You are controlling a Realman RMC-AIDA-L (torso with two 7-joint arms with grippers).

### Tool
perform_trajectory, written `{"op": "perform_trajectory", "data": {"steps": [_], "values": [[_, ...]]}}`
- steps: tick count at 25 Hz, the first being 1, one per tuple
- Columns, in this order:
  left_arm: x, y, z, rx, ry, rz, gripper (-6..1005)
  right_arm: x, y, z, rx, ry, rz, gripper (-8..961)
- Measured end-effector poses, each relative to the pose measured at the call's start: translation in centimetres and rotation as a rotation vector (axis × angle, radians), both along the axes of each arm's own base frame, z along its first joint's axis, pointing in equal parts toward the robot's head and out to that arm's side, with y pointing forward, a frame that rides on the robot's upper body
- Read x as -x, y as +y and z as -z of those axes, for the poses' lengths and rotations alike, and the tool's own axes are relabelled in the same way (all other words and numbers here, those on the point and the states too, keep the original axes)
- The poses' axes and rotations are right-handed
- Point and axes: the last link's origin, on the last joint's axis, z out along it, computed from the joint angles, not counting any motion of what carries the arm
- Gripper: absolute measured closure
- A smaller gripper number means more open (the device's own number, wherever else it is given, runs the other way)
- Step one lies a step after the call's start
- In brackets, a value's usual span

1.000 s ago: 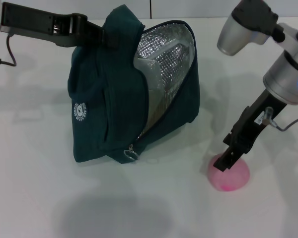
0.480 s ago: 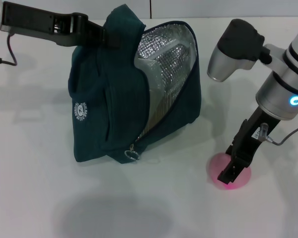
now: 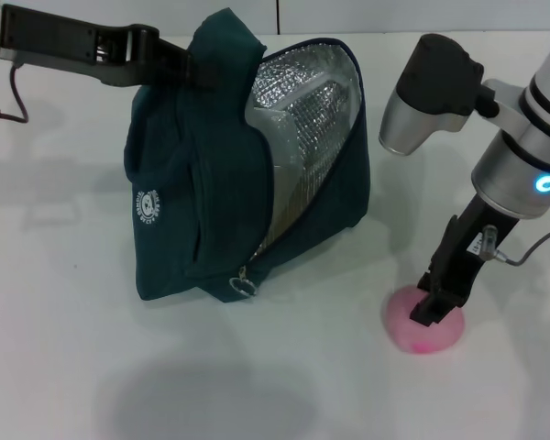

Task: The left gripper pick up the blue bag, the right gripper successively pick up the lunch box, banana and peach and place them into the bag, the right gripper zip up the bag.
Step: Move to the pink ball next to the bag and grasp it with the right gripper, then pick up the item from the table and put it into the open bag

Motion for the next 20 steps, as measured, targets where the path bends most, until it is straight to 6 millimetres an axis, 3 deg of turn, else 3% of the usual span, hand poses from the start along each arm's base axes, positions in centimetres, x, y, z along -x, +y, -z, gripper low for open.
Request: {"op": "perform_trajectory", "data": {"steps": [9, 13, 20], "values": [[-0.1, 0.1, -0.1, -0.002, 0.001, 0.002, 957, 0.0, -0.2, -0.1, 0.014, -0.019, -0.006, 590], [0.0, 0.0, -0.1, -0.004, 0.000, 0.000, 957, 0.2, -0.1, -0.5, 0.013, -0.003, 0.001, 748], [0.1, 0.0, -0.1, -0.004, -0.002, -0.004, 957, 0.6, 0.6, -3.1, -0.014, 0.106, 0.076, 865]]}}
